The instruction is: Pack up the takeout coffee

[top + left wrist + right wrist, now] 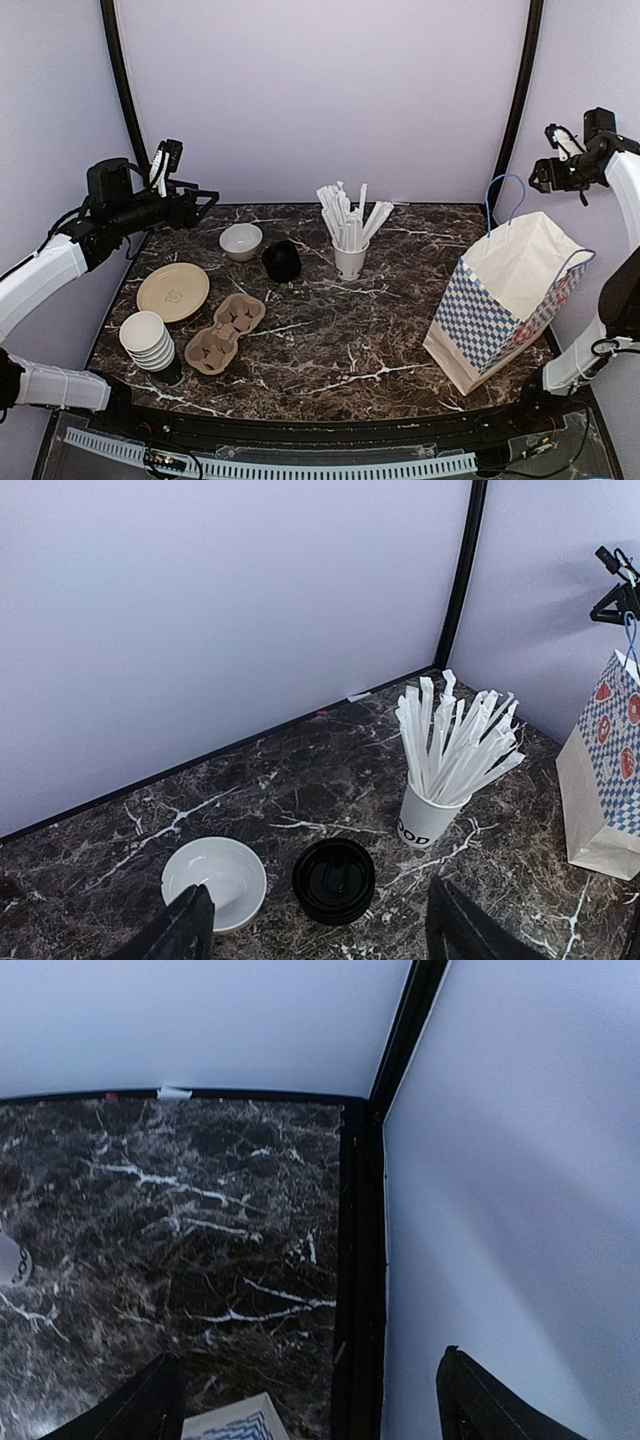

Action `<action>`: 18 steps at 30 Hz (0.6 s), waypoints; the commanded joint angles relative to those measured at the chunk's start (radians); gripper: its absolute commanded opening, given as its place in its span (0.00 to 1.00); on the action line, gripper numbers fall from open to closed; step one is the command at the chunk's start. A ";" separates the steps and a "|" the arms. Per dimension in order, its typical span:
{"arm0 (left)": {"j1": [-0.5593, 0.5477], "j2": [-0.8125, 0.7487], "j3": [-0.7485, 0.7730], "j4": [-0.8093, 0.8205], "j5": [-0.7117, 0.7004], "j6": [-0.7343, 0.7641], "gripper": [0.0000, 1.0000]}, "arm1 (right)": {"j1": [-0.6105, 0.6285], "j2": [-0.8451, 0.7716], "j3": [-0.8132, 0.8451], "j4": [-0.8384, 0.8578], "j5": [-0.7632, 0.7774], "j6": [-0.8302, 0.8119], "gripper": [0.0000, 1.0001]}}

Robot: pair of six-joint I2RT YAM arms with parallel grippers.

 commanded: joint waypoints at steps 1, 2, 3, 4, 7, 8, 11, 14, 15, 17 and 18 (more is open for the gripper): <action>0.008 -0.027 -0.013 0.051 0.072 -0.018 0.75 | -0.007 -0.039 -0.027 -0.084 0.063 -0.109 0.85; 0.008 -0.027 -0.014 0.055 0.077 -0.020 0.75 | -0.007 -0.045 -0.039 -0.085 0.089 -0.125 0.83; 0.009 -0.027 -0.016 0.057 0.085 -0.022 0.75 | -0.007 -0.052 -0.055 -0.085 0.114 -0.139 0.82; 0.009 -0.026 -0.017 0.060 0.091 -0.025 0.75 | -0.008 -0.057 -0.069 -0.086 0.141 -0.154 0.81; 0.009 -0.022 -0.024 0.069 0.101 -0.029 0.75 | -0.009 -0.062 -0.114 -0.089 0.198 -0.195 0.79; 0.009 -0.021 -0.025 0.071 0.108 -0.031 0.75 | -0.008 -0.062 -0.129 -0.089 0.208 -0.205 0.78; 0.009 -0.013 -0.023 0.075 0.118 -0.035 0.75 | -0.008 -0.054 -0.154 -0.087 0.207 -0.225 0.77; 0.009 -0.012 -0.026 0.078 0.121 -0.035 0.75 | -0.009 -0.040 -0.150 -0.092 0.184 -0.225 0.74; 0.009 -0.014 -0.030 0.082 0.121 -0.035 0.75 | -0.008 -0.038 -0.143 -0.088 0.183 -0.214 0.74; 0.009 -0.019 -0.034 0.086 0.120 -0.036 0.75 | -0.009 -0.046 -0.120 -0.078 0.180 -0.197 0.74; 0.009 -0.020 -0.037 0.087 0.118 -0.035 0.75 | -0.008 -0.053 -0.103 -0.077 0.180 -0.195 0.75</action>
